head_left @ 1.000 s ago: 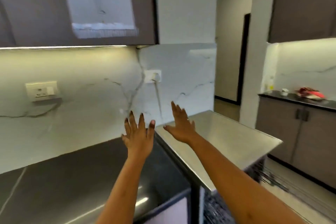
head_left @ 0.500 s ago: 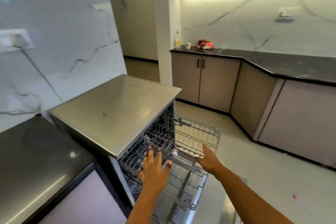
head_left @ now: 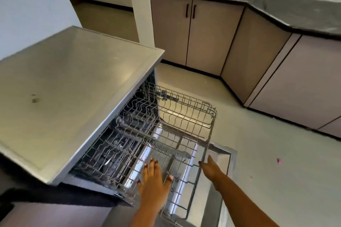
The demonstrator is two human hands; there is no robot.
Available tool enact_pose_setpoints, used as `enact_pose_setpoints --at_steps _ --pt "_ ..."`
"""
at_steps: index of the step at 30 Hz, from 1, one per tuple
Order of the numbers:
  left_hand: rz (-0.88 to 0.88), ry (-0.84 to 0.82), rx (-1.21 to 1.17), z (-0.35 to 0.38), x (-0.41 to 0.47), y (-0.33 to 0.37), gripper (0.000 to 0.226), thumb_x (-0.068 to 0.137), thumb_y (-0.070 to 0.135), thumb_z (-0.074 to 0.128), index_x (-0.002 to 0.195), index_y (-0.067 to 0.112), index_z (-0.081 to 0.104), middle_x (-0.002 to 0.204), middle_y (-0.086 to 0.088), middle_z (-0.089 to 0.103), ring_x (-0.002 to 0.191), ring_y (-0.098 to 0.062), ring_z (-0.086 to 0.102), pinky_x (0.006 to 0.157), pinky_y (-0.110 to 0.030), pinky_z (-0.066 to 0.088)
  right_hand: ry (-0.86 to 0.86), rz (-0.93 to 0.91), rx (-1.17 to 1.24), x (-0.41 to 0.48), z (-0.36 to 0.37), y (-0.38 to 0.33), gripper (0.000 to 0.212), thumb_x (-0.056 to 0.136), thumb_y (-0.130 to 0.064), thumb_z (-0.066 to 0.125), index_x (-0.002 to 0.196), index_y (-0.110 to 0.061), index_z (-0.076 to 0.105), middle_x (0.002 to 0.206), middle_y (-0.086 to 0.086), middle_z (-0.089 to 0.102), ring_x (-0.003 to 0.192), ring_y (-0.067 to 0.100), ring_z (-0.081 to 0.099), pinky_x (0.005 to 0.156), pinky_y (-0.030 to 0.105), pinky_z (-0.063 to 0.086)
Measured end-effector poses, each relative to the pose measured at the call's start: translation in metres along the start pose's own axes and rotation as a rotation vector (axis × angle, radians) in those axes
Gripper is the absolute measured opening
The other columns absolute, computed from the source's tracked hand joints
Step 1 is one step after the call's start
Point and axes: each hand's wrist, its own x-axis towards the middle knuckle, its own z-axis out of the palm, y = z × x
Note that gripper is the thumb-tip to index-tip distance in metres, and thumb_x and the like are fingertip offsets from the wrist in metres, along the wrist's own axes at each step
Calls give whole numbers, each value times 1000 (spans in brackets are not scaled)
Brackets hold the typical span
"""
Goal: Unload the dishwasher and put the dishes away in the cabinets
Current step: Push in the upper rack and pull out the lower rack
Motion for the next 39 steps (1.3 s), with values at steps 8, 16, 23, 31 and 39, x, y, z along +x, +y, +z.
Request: enact_pose_setpoints --at_steps 8,16,23,31,39 --pt "-54 -59 -54 47 45 32 84 91 63 27 148 21 -18 155 2 -23 145 -24 -17 115 -55 1 1 11 55 57 -6 17 63 102 -21 38 151 -14 -1 159 10 9 146 28 15 116 37 17" --pt "-52 -86 -41 107 69 80 104 73 81 -11 142 14 29 146 -2 40 127 -26 51 93 -49 45 -112 -21 202 82 0 12 80 98 -20 47 150 -19 -13 160 5 4 146 26 15 115 35 20" --pt "70 212 173 160 79 50 146 37 63 77 150 19 -3 152 3 34 144 -26 18 98 -52 39 -195 -69 165 84 4 15 88 95 -14 53 149 -17 -17 159 -1 -6 147 23 9 116 33 15" --pt "158 439 247 125 86 19 87 71 51 58 148 31 23 139 2 49 132 -22 30 114 -44 2 -342 -170 59 86 20 -8 75 98 -13 46 150 -16 -9 155 -6 12 144 19 19 113 26 18" --pt "45 516 338 82 111 -35 53 95 52 12 145 40 27 156 -1 22 144 -18 3 116 -39 -3 -385 -275 -256 108 74 -53 84 98 -15 46 146 -3 -22 157 13 16 140 26 29 106 23 30"
